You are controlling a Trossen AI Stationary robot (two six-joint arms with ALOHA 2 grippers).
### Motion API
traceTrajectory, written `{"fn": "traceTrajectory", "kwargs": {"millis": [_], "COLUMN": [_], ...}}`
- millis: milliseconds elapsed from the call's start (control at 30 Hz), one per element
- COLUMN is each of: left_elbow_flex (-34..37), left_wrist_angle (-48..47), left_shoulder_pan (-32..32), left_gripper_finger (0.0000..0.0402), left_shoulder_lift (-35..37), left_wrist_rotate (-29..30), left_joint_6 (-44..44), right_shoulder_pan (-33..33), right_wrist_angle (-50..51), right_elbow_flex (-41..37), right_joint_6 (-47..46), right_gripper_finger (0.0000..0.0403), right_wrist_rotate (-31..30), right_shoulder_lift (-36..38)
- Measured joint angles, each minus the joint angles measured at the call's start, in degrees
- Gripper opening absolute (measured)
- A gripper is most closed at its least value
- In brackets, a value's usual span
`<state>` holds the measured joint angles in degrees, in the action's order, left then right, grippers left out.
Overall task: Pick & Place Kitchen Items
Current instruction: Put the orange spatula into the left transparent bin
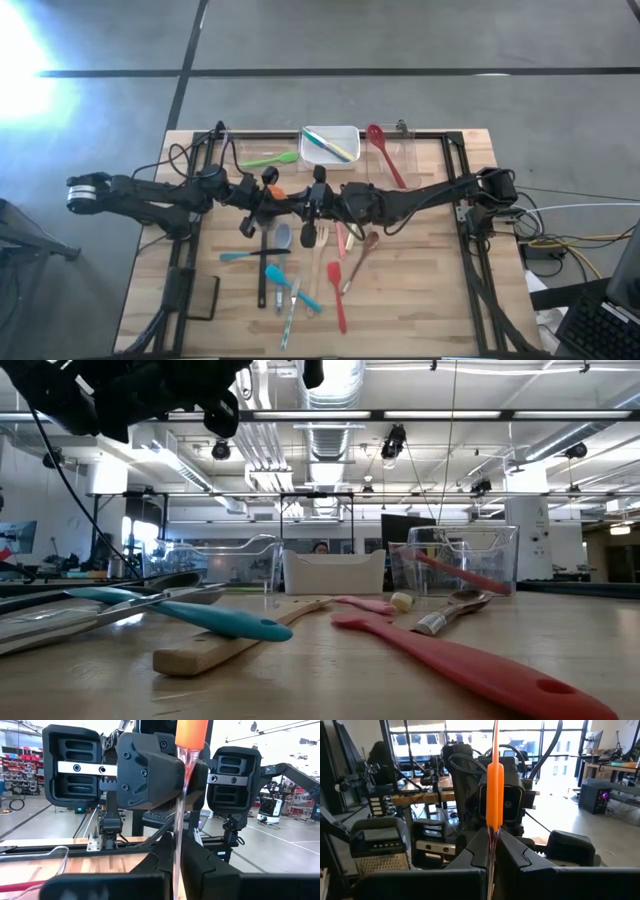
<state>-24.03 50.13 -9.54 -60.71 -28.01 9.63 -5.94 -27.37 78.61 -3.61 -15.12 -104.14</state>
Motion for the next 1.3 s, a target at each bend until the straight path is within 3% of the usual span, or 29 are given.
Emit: {"fn": "traceTrajectory", "kwargs": {"millis": [167, 333, 633, 800, 900, 1000, 1133, 1233, 1300], "left_elbow_flex": [0.00, 0.00, -0.04, -0.71, -4.85, -12.39, -24.30, -32.33, -36.96], "left_wrist_angle": [-0.87, -1.22, -4.99, -10.00, -20.67, -38.65, -62.87, -77.58, -84.92], "left_shoulder_pan": [0.02, 0.04, -0.11, -1.25, -3.20, -5.48, -6.27, -6.72, -7.87], "left_gripper_finger": [0.0015, 0.0015, 0.0015, 0.0015, 0.0015, 0.0015, 0.0015, 0.0015, 0.0015], "left_shoulder_lift": [0.00, 0.03, 0.11, 0.35, 0.60, 0.74, 0.66, 0.66, 0.66], "left_wrist_rotate": [-0.27, -0.85, -0.80, 3.10, 4.68, 7.71, 22.57, 36.23, 42.10], "left_joint_6": [0.13, 0.39, 0.29, 0.24, -0.70, -4.32, -11.68, -15.98, -18.13], "right_shoulder_pan": [-0.02, -0.38, -2.53, -6.30, -8.51, -9.78, -10.02, -9.91, -9.91], "right_wrist_angle": [0.90, 6.12, 38.30, 60.23, 70.86, 75.49, 74.63, 73.10, 72.14], "right_elbow_flex": [-0.03, -0.13, -0.13, -1.23, -3.30, -6.56, -11.83, -15.61, -18.02], "right_joint_6": [-0.55, -2.49, -11.47, -24.57, -35.75, -45.54, -51.72, -54.77, -55.79], "right_gripper_finger": [0.0016, 0.0052, 0.0120, 0.0118, 0.0108, 0.0097, 0.0086, 0.0079, 0.0076], "right_wrist_rotate": [0.18, 0.15, -0.89, -16.69, -23.78, -25.87, -26.93, -27.32, -27.63], "right_shoulder_lift": [0.10, 2.53, 11.51, 13.66, 13.76, 13.76, 13.53, 13.55, 13.53]}}
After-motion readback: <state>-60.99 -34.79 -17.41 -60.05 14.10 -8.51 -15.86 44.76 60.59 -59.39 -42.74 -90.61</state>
